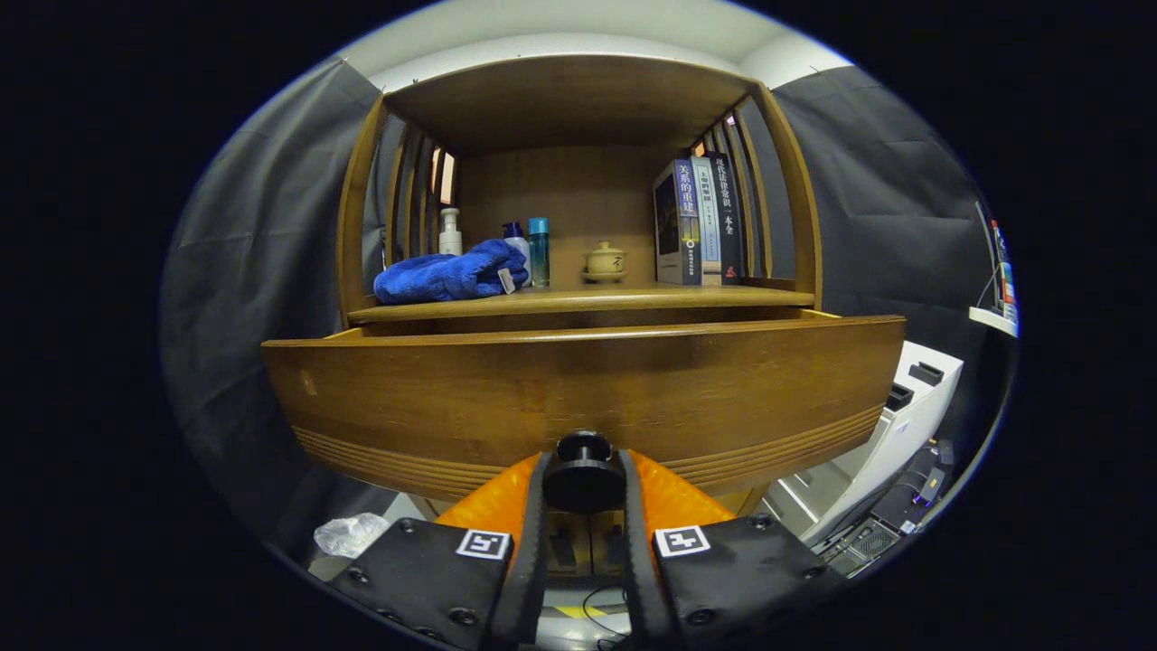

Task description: Pull open the drawer, take out the items inside it, and place them on the countertop above the cabinet.

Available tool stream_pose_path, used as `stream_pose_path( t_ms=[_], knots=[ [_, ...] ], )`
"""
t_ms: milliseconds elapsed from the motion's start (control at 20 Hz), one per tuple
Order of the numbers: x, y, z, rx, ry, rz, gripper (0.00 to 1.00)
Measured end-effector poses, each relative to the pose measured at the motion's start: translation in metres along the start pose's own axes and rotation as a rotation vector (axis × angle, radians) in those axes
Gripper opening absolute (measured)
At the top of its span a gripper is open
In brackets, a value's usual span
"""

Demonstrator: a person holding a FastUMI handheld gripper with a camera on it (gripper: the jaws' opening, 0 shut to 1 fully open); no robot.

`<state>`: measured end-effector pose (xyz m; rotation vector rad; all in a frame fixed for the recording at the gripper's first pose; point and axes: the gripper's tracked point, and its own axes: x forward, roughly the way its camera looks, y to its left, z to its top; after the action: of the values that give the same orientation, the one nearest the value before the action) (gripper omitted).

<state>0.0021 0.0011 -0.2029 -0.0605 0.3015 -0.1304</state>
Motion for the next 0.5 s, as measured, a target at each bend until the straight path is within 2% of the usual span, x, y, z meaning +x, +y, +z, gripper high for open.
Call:
stream_pose_path(
  t_ms=[500],
  knots=[
    [-0.044, -0.002, -0.016, 0.017, 0.043, 0.026, 0.45]
  ],
)
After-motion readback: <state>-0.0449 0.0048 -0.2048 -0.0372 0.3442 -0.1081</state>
